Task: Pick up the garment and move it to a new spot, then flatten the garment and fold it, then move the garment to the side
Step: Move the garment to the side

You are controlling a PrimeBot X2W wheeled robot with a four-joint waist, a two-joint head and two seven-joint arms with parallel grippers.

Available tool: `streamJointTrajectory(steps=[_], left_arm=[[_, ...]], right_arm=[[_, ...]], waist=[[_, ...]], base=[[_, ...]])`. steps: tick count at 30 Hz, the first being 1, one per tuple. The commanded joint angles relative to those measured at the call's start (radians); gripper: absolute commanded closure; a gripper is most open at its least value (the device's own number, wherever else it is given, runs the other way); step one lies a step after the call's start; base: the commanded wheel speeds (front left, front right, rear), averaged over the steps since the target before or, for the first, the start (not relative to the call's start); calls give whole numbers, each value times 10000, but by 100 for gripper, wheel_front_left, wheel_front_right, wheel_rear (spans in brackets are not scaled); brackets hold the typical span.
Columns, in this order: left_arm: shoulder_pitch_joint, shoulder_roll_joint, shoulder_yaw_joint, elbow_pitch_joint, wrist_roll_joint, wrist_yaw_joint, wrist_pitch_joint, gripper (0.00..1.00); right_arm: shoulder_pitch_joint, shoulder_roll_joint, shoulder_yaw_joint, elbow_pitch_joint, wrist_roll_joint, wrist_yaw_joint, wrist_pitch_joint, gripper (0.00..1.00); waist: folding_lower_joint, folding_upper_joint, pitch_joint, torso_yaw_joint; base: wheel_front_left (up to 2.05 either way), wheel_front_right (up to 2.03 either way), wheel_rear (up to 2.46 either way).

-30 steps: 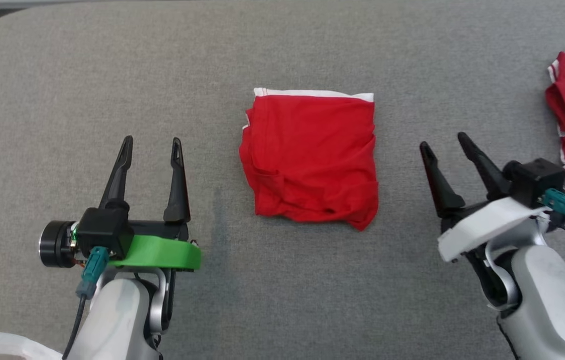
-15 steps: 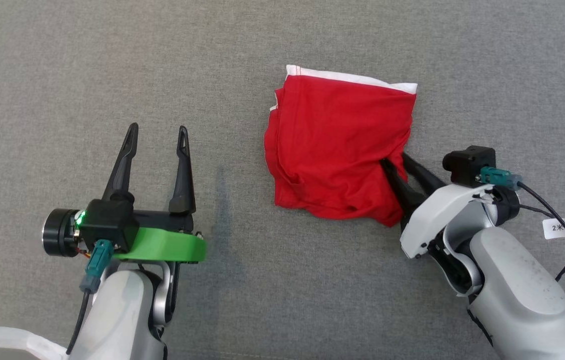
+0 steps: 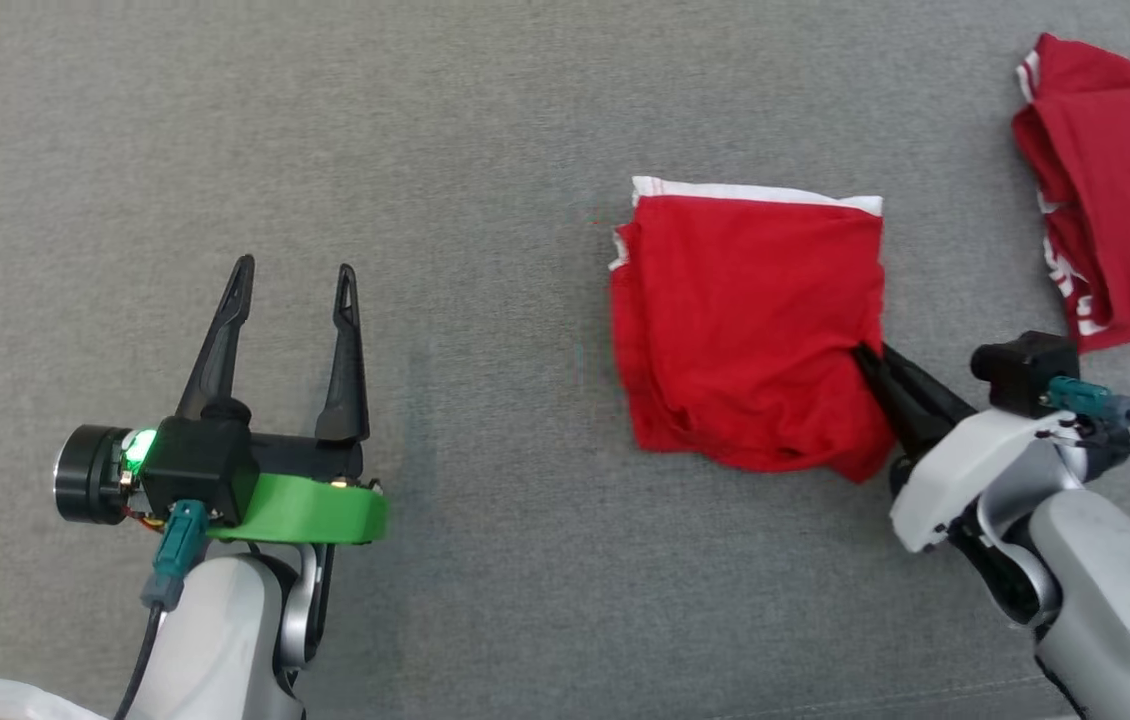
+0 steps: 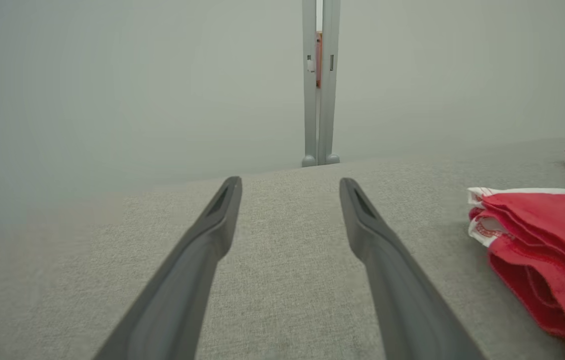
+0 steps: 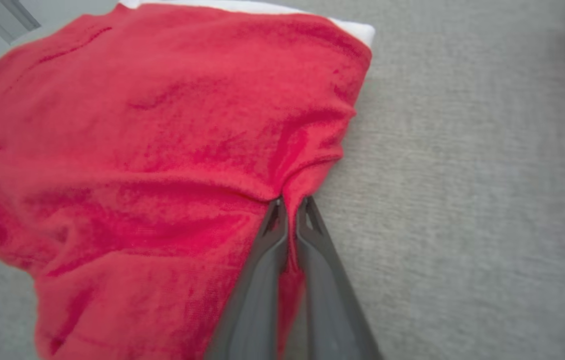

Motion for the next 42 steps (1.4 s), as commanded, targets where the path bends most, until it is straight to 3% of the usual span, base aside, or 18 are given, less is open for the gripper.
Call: streamJointTrajectory(steps=[1,8,14,21,28,29,30,31,37,42], left_arm=[[32,65,-34,-50,115,-37,-21,0],[-495,81,-470,-405,291,-225,277,0],[-1078,71,-785,-645,478,-355,446,0],[-1656,29,-1097,-625,649,-526,361,0],[-1912,122,-1229,-692,776,-537,333,0],[-1920,133,-1234,-688,779,-527,330,0],[-1921,142,-1237,-674,772,-512,324,0],[-1914,150,-1235,-652,760,-502,317,0],[-1455,220,-1154,-379,559,-367,259,0],[-814,342,-941,-247,314,-164,246,0]], right_arm=[[168,-237,-127,5,141,-18,-62,100],[-736,-1467,-377,-96,250,-16,-264,100],[-2273,-2651,-335,-181,367,-18,-222,100],[-2827,-4070,-1149,869,970,-18,6,100],[-3008,-4300,-1858,2252,1458,-16,-292,100],[-3052,-4257,-1946,2409,1396,-18,-451,78],[-3130,-4148,-2072,2611,1407,-18,-597,35],[-3128,-4072,-2096,2758,1317,-16,-694,0],[-2656,-3138,-2556,3406,1110,-16,-1642,0],[-1665,-2437,-3018,2637,758,-16,-2070,0]], waist=[[0,0,-139,-1114],[0,0,498,-1602],[0,0,1388,-1503],[0,0,1958,-1173],[0,0,2255,-952],[0,0,2276,-945],[0,0,2283,-943],[0,0,2271,-942],[0,0,1563,-1079],[0,0,622,-1337]], base=[[0,0,0],[0,0,0],[0,0,0],[0,0,0],[0,0,0],[0,0,0],[0,0,0],[0,0,0],[0,0,0],[0,0,0]])
